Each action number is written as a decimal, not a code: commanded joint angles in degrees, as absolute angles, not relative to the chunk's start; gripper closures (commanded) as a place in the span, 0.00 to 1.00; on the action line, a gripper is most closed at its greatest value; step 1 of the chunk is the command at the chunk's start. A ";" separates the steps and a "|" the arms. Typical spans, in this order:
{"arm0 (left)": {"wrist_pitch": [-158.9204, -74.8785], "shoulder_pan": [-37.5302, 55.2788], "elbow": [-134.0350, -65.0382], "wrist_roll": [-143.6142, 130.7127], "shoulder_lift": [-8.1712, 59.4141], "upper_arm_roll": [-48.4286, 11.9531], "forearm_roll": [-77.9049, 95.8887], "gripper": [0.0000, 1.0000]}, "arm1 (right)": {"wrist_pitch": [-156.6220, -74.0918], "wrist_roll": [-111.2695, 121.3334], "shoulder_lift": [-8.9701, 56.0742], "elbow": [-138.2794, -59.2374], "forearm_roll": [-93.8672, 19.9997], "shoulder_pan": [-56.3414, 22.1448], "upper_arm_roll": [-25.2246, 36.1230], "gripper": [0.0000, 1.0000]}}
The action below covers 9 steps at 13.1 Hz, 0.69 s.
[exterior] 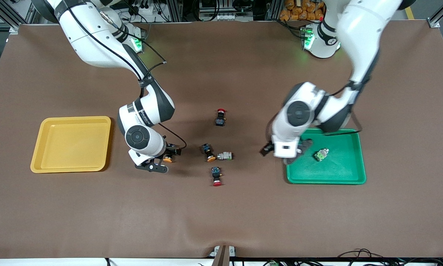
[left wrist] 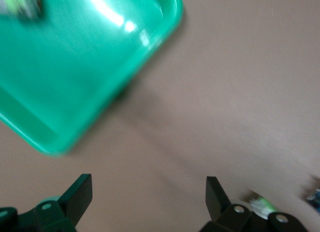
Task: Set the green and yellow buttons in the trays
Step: 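Release the switch in the green tray while the right gripper grasps, then carry the yellow button to the yellow tray while the left gripper reaches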
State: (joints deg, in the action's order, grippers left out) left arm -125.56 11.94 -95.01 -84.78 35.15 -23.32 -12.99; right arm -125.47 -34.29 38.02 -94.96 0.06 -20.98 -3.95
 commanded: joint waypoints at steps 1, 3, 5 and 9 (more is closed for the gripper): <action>-125.42 16.42 -86.59 -94.46 42.88 -22.42 -13.01 0.00 | -130.76 -36.65 37.00 -99.57 0.97 -21.62 -3.52 0.00; -129.26 17.84 -85.87 -102.34 44.64 -22.32 -12.75 0.00 | -131.31 -36.74 37.00 -99.67 0.97 -21.97 -3.52 0.48; -132.88 19.77 -84.82 -108.78 46.40 -22.24 -12.83 0.00 | -131.40 -36.83 37.00 -99.67 0.97 -22.32 -3.52 0.95; -136.57 20.74 -82.44 -116.79 49.13 -22.15 -12.40 0.00 | -130.61 -36.30 36.39 -99.41 0.97 -21.45 -3.52 1.00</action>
State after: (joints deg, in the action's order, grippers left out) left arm -134.69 19.89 -85.05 -113.54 47.14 -22.81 -13.00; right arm -130.75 -35.50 37.96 -98.47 0.06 -21.60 -3.86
